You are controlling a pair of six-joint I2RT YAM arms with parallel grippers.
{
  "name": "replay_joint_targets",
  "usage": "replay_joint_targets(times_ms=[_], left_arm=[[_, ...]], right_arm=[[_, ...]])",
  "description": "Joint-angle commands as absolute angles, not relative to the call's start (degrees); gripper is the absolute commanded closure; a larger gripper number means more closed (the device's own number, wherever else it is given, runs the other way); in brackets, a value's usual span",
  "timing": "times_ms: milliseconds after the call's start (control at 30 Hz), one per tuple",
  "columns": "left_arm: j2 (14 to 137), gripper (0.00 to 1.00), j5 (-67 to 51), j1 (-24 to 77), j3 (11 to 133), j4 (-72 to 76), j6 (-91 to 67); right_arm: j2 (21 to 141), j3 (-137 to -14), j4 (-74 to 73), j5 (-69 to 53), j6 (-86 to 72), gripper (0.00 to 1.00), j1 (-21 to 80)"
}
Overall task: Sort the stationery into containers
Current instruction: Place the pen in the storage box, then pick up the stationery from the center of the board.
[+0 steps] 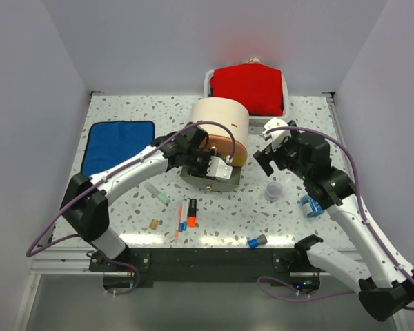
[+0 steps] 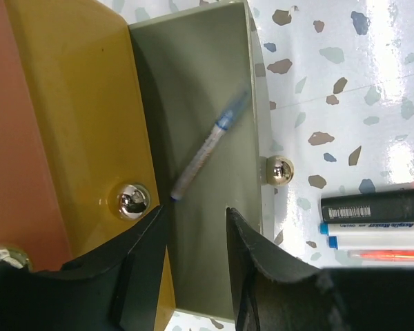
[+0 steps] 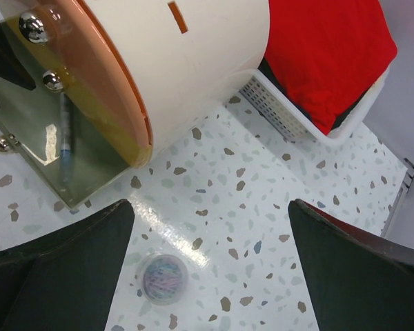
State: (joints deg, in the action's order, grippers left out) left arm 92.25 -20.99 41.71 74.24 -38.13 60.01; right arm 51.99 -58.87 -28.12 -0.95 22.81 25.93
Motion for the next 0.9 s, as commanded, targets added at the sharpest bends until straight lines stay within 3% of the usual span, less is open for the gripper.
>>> replay_joint_targets(times_ms=[0,133,200,367,467,600,867], left_arm=[[86.6,0.56,-21.89,41.92,74.52,-33.32,56.18],[80.87,0.49,-17.5,41.92,79.35,-34.27,46.35],[77.8,0.48,-13.72,41.84,79.46,-37.08,33.79],[70.94,0.43,-5.73,41.05,70.59,-40.25,3.6],[68.73,0.43,-4.42,31.67,63.56,-42.79,-7.24],[72.49,0.41,-5.08,13.41,57.76,-46.76,-14.93],[81.81,0.29,-6.6,10.72,60.9,-40.7,-20.48]], right_arm=[[50.8,-58.71,-27.86,-0.18,21.71,0.01,25.49],[50.28,-58.98,-29.09,-0.18,21.1,0.01,24.79],[49.75,-58.36,-29.44,0.79,20.74,0.01,24.61],[49.83,-56.34,-28.92,0.35,17.58,0.01,24.52],[50.62,-56.42,-28.04,0.17,16.7,0.01,24.43],[51.5,-58.36,-29.44,0.18,17.58,0.01,24.43],[52.2,-58.71,-30.5,0.18,17.05,0.01,24.17]])
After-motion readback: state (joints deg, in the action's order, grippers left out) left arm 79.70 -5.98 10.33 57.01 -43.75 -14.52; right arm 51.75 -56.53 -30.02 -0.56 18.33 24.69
